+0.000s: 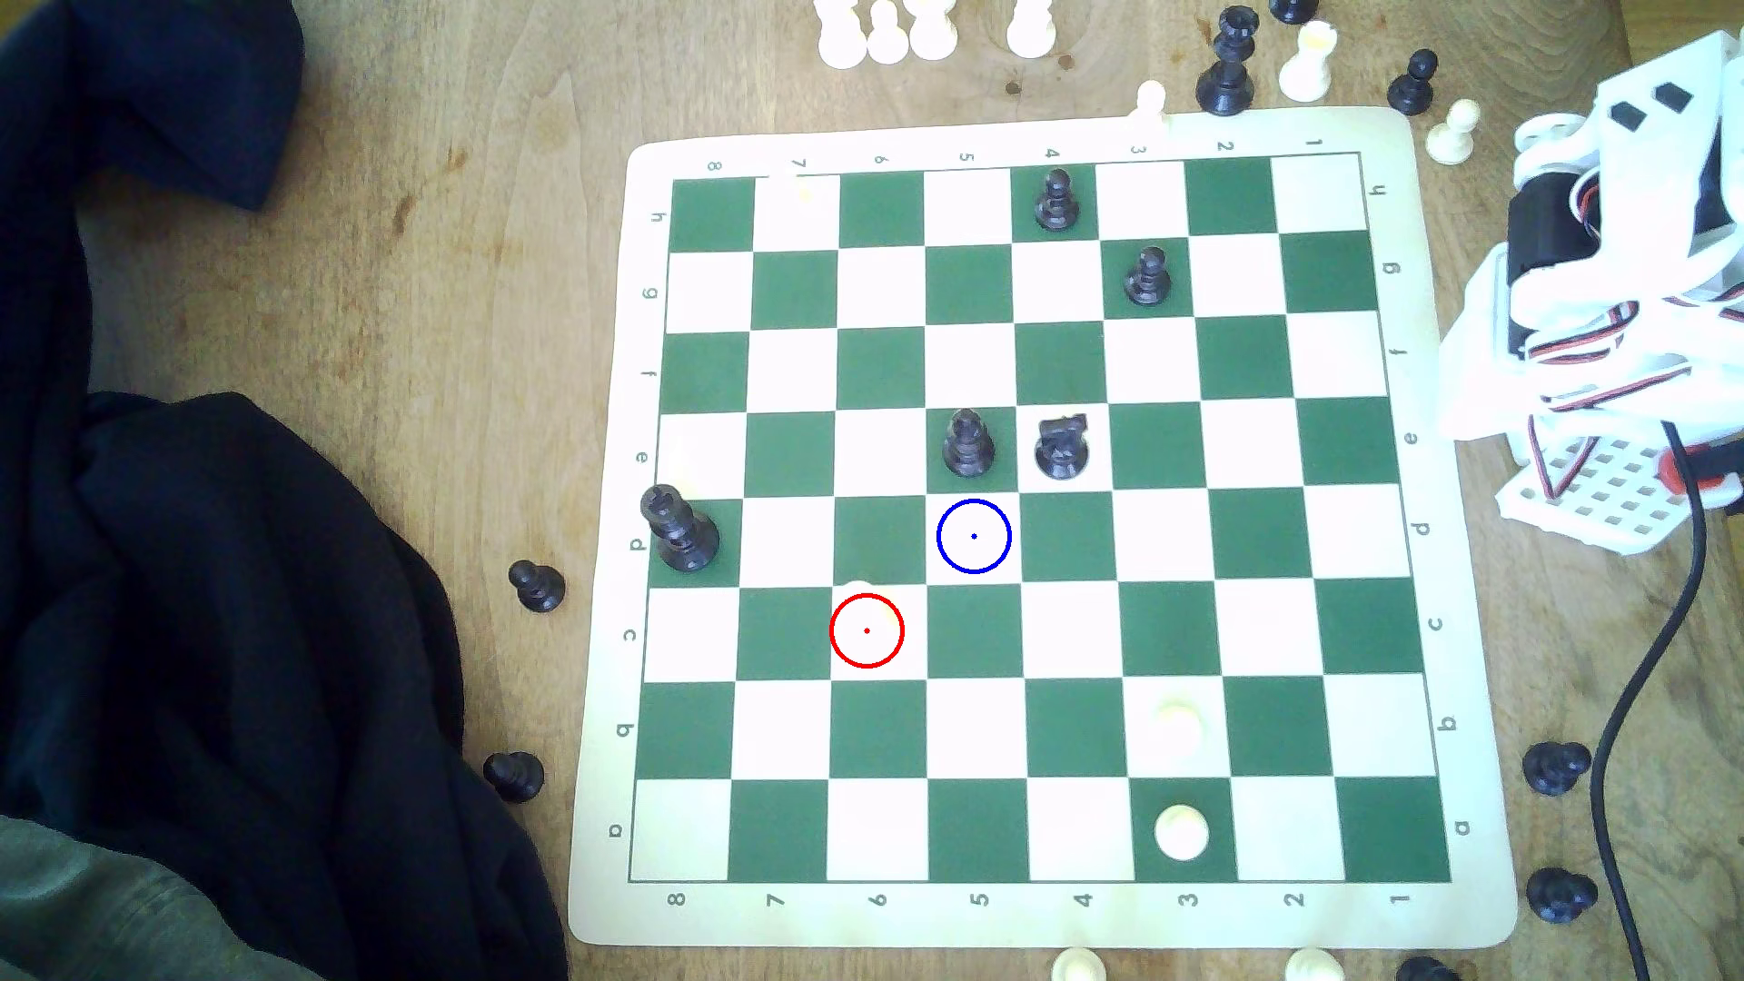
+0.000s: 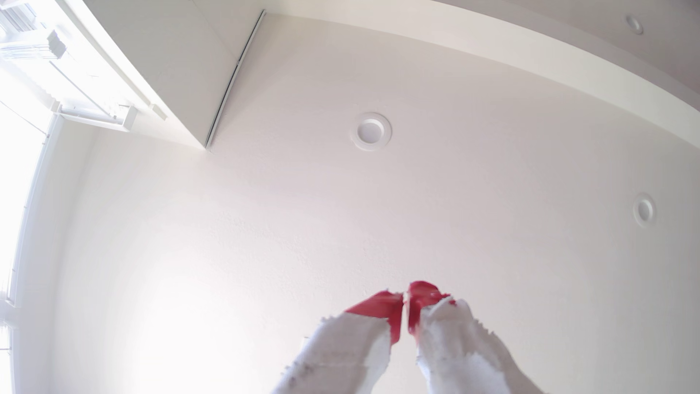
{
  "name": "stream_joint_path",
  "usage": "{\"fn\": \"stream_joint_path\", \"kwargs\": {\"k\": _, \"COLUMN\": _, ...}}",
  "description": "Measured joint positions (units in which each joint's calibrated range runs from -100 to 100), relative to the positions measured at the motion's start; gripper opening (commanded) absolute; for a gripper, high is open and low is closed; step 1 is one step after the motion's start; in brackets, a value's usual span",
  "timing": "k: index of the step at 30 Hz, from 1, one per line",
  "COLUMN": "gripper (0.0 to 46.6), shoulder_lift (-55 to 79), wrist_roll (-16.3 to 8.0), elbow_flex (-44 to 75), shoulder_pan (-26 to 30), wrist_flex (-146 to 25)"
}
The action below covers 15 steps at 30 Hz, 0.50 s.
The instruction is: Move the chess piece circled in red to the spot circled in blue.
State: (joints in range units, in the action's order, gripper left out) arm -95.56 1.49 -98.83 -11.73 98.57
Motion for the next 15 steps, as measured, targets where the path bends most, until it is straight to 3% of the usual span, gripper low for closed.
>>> {"fn": "stream_joint_path", "kwargs": {"k": 3, "gripper": 0.2, "shoulder_lift": -0.34, "wrist_roll": 0.00, "elbow_flex": 0.00, "shoulder_pan": 0.74, "wrist_flex": -0.48}}
{"fn": "stream_joint_path", "kwargs": {"k": 5, "gripper": 0.2, "shoulder_lift": 0.00, "wrist_roll": 0.00, "elbow_flex": 0.00, "shoulder_pan": 4.50, "wrist_flex": -6.69}}
{"fn": "stream_joint_path", "kwargs": {"k": 8, "gripper": 0.2, "shoulder_lift": -0.08, "wrist_roll": 0.00, "elbow_flex": 0.00, "shoulder_pan": 8.19, "wrist_flex": -25.50}}
{"fn": "stream_joint_path", "kwargs": {"k": 15, "gripper": 0.2, "shoulder_lift": -0.08, "wrist_roll": 0.00, "elbow_flex": 0.00, "shoulder_pan": 9.07, "wrist_flex": -63.35}}
